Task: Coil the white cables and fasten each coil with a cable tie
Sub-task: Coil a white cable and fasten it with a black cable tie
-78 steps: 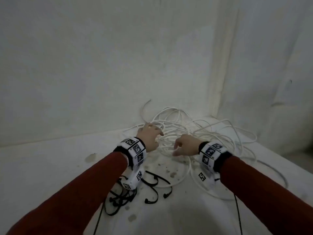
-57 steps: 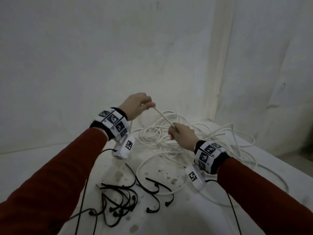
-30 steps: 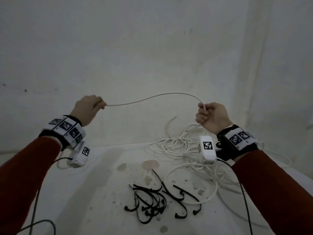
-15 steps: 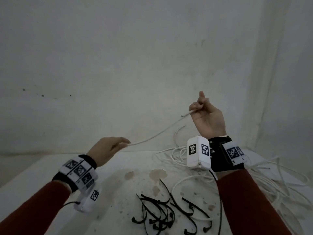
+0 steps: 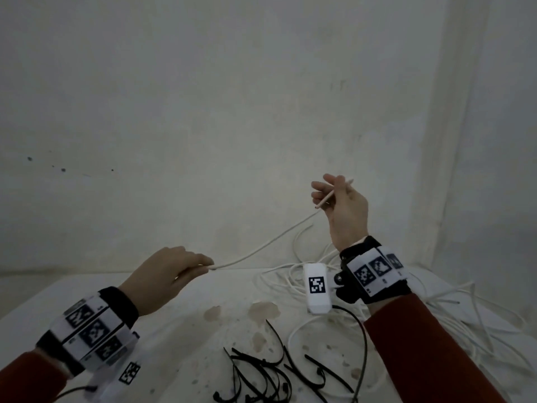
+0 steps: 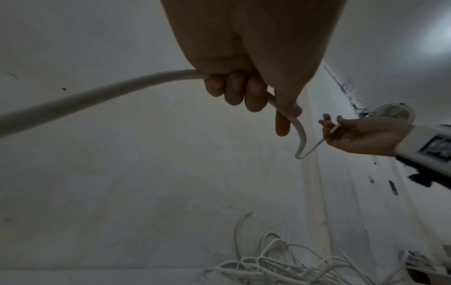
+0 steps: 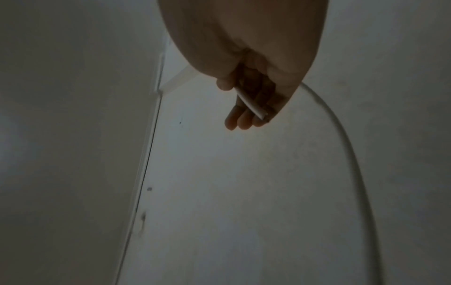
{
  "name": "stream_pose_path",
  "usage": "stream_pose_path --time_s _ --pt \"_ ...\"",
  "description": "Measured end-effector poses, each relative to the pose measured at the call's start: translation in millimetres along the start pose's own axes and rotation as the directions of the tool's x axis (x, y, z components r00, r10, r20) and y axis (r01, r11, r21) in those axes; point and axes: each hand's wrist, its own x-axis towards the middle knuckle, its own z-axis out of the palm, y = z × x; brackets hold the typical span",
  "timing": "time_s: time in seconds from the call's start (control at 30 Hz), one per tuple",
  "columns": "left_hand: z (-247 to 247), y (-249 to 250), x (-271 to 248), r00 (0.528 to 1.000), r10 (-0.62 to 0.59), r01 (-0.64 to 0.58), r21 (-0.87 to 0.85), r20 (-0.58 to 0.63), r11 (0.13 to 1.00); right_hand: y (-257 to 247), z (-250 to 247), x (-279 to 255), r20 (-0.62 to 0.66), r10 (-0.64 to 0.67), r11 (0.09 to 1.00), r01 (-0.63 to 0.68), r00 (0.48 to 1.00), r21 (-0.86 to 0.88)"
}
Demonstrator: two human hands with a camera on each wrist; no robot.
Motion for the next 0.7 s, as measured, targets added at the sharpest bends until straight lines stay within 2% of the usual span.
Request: stream_pose_path --time_s 0.13,0.2,0.23,0.3,0.37,0.4,0.43,0.47,0.53,0.63,0.7 --pt "-2 10 8 0.995 0.096 -0.095 -0.037 0.027 0.995 12 14 -2 0.147 -0.080 0.953 0.119 0.986 -0.280" --pt "-4 13 14 0.992 0.126 -0.125 -0.057 0.023 0.991 22 15 -2 0.297 -0.076 0.854 0.216 0.952 -0.473" --pt "-5 13 17 0.991 0.136 -0.135 -0.051 0.014 0.989 26 13 -3 0.399 -0.055 0.750 0.302 0.915 -0.589" --pt "-12 11 23 0.990 0.140 -0.140 -0.042 -0.005 0.989 32 6 -4 0.605 0.053 0.472 0.514 0.794 -0.716" --pt "-19 8 27 0.991 0.135 -0.135 -0.054 -0.013 0.989 35 -1 -7 0.715 0.197 0.219 0.680 0.671 -0.699" --pt "-21 8 29 0.990 0.138 -0.138 -0.062 -0.015 0.988 36 -4 -8 0.742 0.239 0.118 0.740 0.626 -0.662" --pt "-23 9 30 0.989 0.145 -0.146 -0.072 -0.011 0.987 37 -5 -11 0.767 0.248 0.053 0.782 0.592 -0.621" --pt "-23 12 32 0.987 0.158 -0.158 -0.082 -0.001 0.984 37 -6 -13 0.796 0.223 0.037 0.812 0.562 -0.583" --pt "-22 18 37 0.981 0.194 -0.191 -0.101 0.018 0.976 36 -5 -18 0.854 0.133 0.103 0.850 0.503 -0.516" --pt "-16 23 45 0.970 0.241 -0.238 -0.104 0.020 0.966 32 2 -26 0.860 0.100 0.279 0.815 0.501 -0.507" --pt "-16 21 49 0.967 0.253 -0.251 -0.091 0.014 0.964 29 5 -28 0.844 0.169 0.305 0.787 0.510 -0.536"
